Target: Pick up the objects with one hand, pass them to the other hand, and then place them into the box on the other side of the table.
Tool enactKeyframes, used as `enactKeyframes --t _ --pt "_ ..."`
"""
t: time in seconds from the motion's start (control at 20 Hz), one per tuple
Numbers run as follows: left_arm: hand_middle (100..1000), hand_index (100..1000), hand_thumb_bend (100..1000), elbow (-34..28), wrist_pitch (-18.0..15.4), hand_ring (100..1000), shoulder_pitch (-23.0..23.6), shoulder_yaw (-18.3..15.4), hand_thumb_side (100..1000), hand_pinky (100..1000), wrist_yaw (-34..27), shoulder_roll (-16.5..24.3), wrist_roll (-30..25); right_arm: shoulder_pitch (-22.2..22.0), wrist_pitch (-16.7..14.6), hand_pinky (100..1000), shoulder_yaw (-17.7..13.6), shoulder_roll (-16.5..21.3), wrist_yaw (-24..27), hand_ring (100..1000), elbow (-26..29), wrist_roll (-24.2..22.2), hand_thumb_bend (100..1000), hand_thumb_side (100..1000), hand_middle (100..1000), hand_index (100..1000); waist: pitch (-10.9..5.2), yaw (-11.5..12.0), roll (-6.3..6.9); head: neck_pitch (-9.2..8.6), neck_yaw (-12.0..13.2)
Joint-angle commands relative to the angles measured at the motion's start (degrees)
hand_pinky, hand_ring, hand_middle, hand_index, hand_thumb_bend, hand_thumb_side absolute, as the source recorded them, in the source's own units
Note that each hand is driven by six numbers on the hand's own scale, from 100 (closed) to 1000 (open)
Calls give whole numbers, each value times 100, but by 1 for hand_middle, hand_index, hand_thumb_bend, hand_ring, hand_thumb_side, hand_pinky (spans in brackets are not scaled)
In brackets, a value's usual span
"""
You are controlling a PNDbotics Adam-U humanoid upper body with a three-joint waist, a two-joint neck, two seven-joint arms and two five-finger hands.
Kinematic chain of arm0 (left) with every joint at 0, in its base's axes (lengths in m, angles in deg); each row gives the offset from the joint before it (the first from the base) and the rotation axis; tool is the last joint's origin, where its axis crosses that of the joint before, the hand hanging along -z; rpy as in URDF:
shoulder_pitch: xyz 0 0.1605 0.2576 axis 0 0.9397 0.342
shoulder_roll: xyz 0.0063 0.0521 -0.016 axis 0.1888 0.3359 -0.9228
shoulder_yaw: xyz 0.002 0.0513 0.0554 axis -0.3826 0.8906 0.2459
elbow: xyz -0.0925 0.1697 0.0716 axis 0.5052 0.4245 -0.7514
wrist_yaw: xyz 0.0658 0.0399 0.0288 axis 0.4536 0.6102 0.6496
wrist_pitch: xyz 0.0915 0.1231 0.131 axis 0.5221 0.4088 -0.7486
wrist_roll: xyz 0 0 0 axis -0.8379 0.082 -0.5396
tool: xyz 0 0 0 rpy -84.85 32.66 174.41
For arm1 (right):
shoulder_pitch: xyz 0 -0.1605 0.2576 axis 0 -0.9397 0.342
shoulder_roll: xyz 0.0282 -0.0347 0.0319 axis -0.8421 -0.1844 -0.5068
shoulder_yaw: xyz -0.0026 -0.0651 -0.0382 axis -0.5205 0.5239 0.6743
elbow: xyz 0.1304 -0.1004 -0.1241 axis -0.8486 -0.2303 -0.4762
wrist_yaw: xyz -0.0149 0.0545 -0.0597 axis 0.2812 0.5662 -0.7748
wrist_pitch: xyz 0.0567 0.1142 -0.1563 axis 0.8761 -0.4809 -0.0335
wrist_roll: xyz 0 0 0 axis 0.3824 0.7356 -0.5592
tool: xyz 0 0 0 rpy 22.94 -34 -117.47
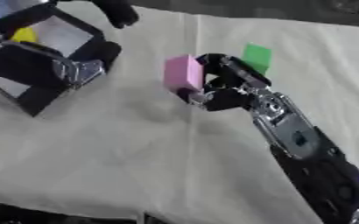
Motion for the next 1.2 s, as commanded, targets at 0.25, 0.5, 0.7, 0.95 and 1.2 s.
enactKeyframes --t 0.25,0.5,0.7,0.95,1.2 --pt "686 791 100 -86 269 714 -280 96 347 867 138 -115 -596 151 -36 316 17 22 -40 728 157 -75 369 100 326 451 -131 12 35 32 -27" --pt "707 810 160 -12 238 733 -374 172 373 869 394 -208 -970 201 -41 317 42 28 -22 729 236 -127 368 100 326 451 -124 4 46 32 -28" --pt "718 831 287 188 129 744 -415 213 374 867 748 -272 -1203 209 -39 316 54 18 -25 729 306 -164 366 100 326 451 -120 -11 47 32 -8" --pt "722 828 503 474 84 754 -414 234 412 867 1271 -341 -1178 208 -37 316 53 16 -23 730 324 -151 365 100 325 450 -105 -16 60 32 6" --pt "718 818 646 557 -12 766 -400 277 357 877 1939 -399 -996 207 -39 316 57 7 -54 741 335 -151 366 100 325 450 -93 -5 74 32 23"
